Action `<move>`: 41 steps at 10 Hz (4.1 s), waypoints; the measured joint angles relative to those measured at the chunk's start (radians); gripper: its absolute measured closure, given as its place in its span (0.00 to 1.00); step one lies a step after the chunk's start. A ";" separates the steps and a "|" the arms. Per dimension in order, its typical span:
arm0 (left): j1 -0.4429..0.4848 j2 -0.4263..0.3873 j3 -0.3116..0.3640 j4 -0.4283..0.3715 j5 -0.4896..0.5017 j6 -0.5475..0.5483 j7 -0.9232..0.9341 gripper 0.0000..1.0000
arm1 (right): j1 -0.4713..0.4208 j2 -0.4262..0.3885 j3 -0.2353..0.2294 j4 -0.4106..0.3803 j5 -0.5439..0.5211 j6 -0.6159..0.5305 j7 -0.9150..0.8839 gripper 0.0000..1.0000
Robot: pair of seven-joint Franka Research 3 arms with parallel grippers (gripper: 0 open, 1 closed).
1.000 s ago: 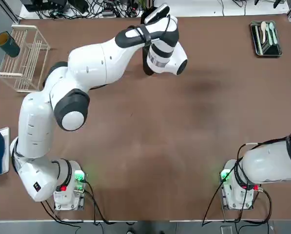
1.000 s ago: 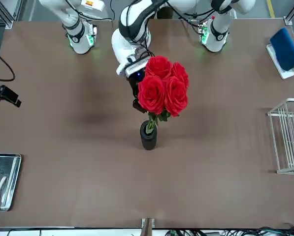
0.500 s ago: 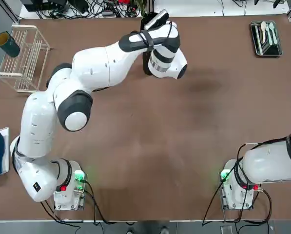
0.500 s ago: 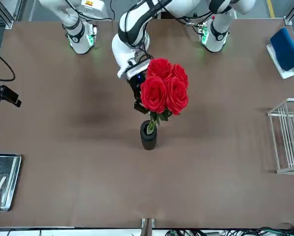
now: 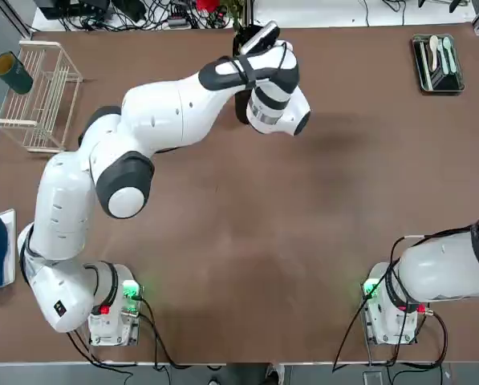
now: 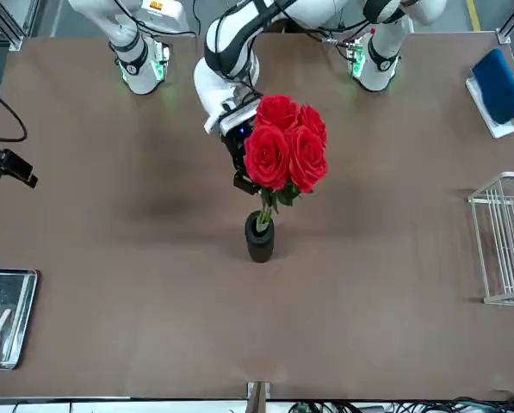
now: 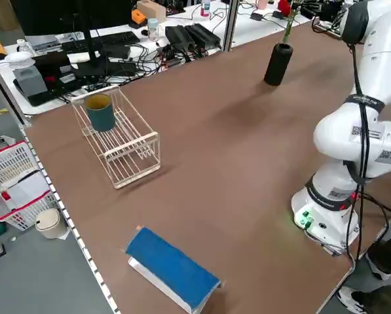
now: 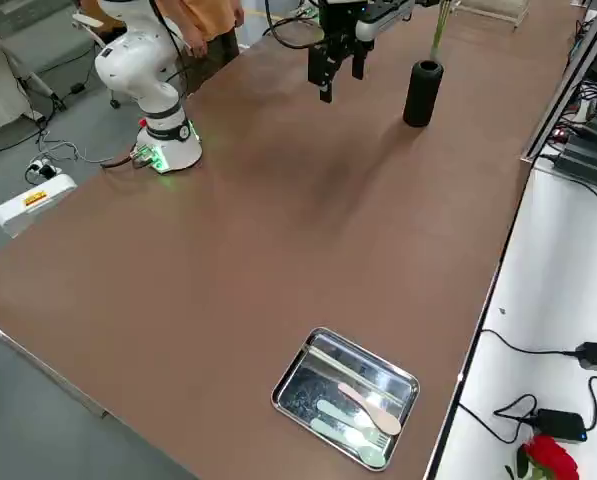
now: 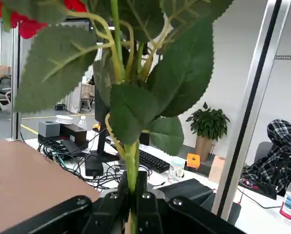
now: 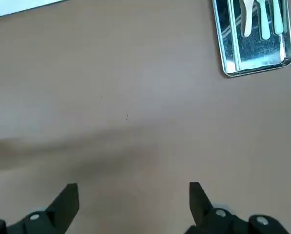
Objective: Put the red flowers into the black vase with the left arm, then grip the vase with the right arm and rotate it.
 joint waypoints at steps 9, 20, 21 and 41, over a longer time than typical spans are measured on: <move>-0.008 0.065 0.002 -0.003 0.000 -0.006 -0.029 0.93 | -0.001 0.000 -0.002 0.000 0.000 0.000 0.000 0.00; -0.009 0.137 0.010 -0.003 0.026 -0.006 -0.069 0.93 | -0.001 0.000 0.002 -0.001 0.000 0.000 0.000 0.00; -0.010 0.144 0.010 -0.003 0.026 -0.006 -0.069 0.93 | -0.001 0.000 0.003 -0.001 0.000 0.000 0.000 0.00; -0.025 0.188 0.009 -0.002 0.027 -0.004 -0.113 0.55 | 0.000 0.000 0.010 -0.001 0.000 0.000 0.000 0.00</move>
